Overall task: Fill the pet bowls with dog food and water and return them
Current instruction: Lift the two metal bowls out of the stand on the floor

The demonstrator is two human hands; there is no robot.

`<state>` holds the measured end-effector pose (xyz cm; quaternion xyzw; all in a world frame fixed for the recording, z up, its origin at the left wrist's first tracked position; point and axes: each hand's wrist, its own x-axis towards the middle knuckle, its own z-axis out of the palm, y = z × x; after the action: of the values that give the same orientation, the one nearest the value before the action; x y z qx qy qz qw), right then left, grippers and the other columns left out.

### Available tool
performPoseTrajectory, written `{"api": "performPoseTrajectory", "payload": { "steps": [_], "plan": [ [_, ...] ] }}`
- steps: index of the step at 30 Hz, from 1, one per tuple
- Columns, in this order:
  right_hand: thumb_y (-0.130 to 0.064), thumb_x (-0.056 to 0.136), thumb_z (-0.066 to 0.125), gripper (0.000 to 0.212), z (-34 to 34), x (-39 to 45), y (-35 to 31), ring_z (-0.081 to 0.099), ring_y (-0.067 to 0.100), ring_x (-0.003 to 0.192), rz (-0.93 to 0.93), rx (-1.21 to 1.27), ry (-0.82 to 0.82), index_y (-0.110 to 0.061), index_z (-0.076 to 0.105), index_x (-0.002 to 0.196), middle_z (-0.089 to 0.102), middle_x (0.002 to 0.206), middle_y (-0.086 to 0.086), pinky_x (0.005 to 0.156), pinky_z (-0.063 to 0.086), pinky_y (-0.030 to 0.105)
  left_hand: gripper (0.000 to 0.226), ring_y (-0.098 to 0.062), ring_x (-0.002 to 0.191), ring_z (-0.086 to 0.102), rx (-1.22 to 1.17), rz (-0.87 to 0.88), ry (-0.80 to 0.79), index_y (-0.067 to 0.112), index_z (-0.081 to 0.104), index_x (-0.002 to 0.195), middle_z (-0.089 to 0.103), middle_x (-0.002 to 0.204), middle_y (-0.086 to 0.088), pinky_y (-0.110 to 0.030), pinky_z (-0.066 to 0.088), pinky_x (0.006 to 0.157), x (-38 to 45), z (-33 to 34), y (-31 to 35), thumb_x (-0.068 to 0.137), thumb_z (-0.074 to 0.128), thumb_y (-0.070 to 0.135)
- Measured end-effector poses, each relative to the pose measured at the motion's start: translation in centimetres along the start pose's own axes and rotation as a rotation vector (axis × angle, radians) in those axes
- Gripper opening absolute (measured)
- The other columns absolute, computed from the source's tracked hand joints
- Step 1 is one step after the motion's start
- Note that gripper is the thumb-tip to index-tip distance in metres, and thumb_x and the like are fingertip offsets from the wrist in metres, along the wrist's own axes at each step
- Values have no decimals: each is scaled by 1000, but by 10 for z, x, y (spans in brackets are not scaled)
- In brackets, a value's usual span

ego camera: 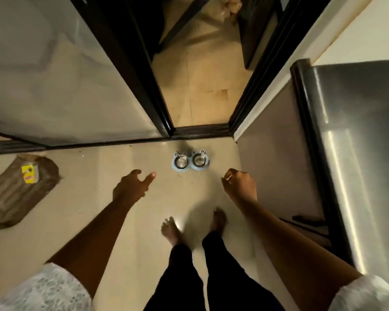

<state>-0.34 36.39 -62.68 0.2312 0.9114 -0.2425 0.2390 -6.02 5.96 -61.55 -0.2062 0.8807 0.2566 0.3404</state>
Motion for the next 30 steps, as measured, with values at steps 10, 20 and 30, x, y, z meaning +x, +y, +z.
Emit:
{"api": "performPoseTrajectory", "payload": {
  "steps": [10, 20, 30],
  "plan": [
    [-34, 90, 70, 24, 151, 160, 38, 73, 30, 92, 167, 139, 68, -13, 73, 99, 79, 95, 6, 75, 49, 29, 80, -28, 91, 74, -138, -112, -103, 27, 53, 129, 76, 85, -1, -51, 59, 88, 208, 148, -26, 70, 53, 81],
    [-51, 97, 59, 45, 309, 286, 111, 73, 31, 93, 108, 48, 21, -9, 73, 104, 77, 100, 9, 73, 47, 26, 48, -28, 81, 67, -355, -342, -215, 6, 57, 112, 65, 96, -16, -50, 63, 66, 364, 291, -58, 89, 68, 46],
    [-71, 84, 63, 66, 426, 438, 130, 68, 37, 101, 256, 134, 30, -9, 66, 106, 73, 106, 13, 80, 50, 37, 70, -30, 96, 67, -464, -374, 1, 12, 40, 125, 58, 110, -11, -44, 62, 58, 505, 373, -76, 78, 80, 43]
  ]
}}
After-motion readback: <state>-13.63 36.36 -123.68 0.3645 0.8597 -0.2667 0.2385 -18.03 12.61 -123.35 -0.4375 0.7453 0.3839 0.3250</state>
